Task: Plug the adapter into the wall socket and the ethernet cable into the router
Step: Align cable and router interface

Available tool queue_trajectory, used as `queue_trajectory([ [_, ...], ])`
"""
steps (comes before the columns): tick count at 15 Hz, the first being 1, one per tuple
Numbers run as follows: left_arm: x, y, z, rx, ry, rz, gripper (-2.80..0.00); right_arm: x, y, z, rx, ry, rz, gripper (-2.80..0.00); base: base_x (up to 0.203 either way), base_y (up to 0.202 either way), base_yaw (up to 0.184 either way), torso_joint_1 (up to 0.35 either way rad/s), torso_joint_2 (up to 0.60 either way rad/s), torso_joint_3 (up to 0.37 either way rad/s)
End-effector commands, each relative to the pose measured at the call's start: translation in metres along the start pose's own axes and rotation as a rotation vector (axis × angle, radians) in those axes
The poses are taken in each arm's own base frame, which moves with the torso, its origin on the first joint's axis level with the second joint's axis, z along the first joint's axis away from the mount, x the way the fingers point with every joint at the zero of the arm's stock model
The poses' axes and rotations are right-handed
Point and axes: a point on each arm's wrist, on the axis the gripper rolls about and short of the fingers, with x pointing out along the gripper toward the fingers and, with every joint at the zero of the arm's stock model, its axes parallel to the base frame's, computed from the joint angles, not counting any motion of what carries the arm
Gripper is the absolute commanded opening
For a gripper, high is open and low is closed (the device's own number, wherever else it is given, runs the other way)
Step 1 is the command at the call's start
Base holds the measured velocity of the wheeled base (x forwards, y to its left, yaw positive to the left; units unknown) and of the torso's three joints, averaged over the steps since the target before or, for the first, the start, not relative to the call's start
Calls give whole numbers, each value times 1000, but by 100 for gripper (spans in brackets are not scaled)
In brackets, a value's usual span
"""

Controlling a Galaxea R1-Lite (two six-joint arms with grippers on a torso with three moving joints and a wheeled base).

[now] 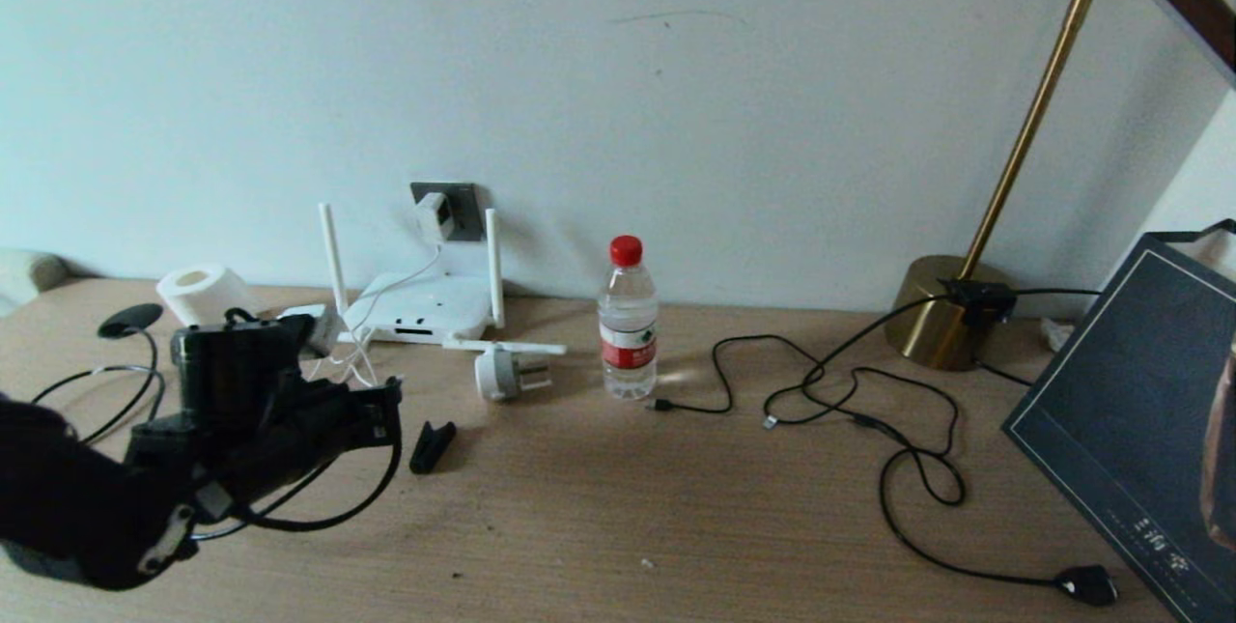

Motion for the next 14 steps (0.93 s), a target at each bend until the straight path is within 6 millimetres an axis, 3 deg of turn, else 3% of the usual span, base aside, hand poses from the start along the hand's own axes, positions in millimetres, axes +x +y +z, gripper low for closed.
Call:
queue_trajectory([
  [1,24,3,-15,-3,53,11,-280,0,0,0,-18,4,-12,-280,0,0,0,0,0,0],
  [4,25,3,-12,5,26,12,-280,0,0,0,-520,7,-18,-280,0,0,0,0,0,0],
  [5,27,3,-14,11,32,13,-280,0,0,0,-592,11,-4,-280,0,0,0,0,0,0],
  [9,33,6,-16,20,16,18,-280,-1,0,0,-475,23,-8,-280,0,0,0,0,0,0],
  [12,34,7,-18,57,-18,18,-280,1,2,-8,-419,68,164,-280,0,0,0,0,0,0],
  [14,30,9,-26,75,-8,22,-280,2,0,-10,-323,76,127,-280,0,0,0,0,0,0],
])
